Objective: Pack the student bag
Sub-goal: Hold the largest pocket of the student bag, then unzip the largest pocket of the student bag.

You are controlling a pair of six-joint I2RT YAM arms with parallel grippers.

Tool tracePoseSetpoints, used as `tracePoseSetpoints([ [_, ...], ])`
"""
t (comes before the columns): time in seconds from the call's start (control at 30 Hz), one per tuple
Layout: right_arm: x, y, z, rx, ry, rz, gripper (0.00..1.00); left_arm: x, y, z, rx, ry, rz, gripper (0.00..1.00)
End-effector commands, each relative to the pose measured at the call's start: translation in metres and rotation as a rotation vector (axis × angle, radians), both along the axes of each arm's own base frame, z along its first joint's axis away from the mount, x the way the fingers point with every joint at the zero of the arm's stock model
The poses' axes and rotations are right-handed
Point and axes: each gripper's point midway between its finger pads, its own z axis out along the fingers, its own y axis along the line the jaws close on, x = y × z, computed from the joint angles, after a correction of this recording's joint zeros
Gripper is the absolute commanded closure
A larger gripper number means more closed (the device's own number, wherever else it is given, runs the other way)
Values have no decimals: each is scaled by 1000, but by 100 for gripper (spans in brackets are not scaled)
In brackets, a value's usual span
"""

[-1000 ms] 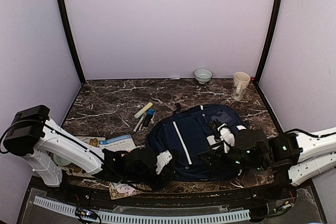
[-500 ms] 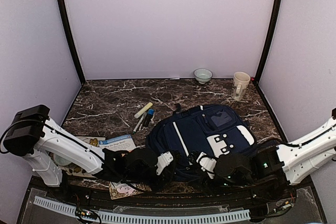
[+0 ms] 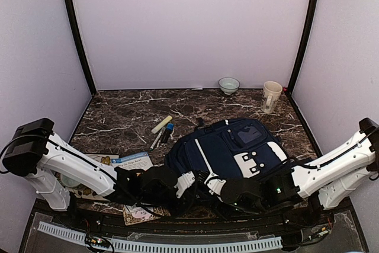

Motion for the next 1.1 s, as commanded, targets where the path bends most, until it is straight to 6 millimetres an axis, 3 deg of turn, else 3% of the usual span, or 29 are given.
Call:
tracePoseSetpoints([
  [0.0, 13, 5, 9, 17, -81, -54, 43, -10, -6, 25, -83, 10, -40, 100],
  [0.07, 14, 4, 6, 11, -89, -62, 46, -10, -6, 24, -84, 10, -40, 100],
  [0.27, 14, -3, 0, 11, -76, -77, 80, -6, -4, 26, -112, 13, -6, 100],
  [0.5, 11, -7, -6, 38, -53, -70, 99, -1, -2, 36, -159, 10, 32, 100],
  [0.67, 16, -14, -12, 12, -70, -102, 100, 6, 5, 42, -170, -13, 79, 100],
  [1.07, 31, -54, -7, 30, -67, -243, 100, 44, 50, 46, -138, -66, 257, 100],
])
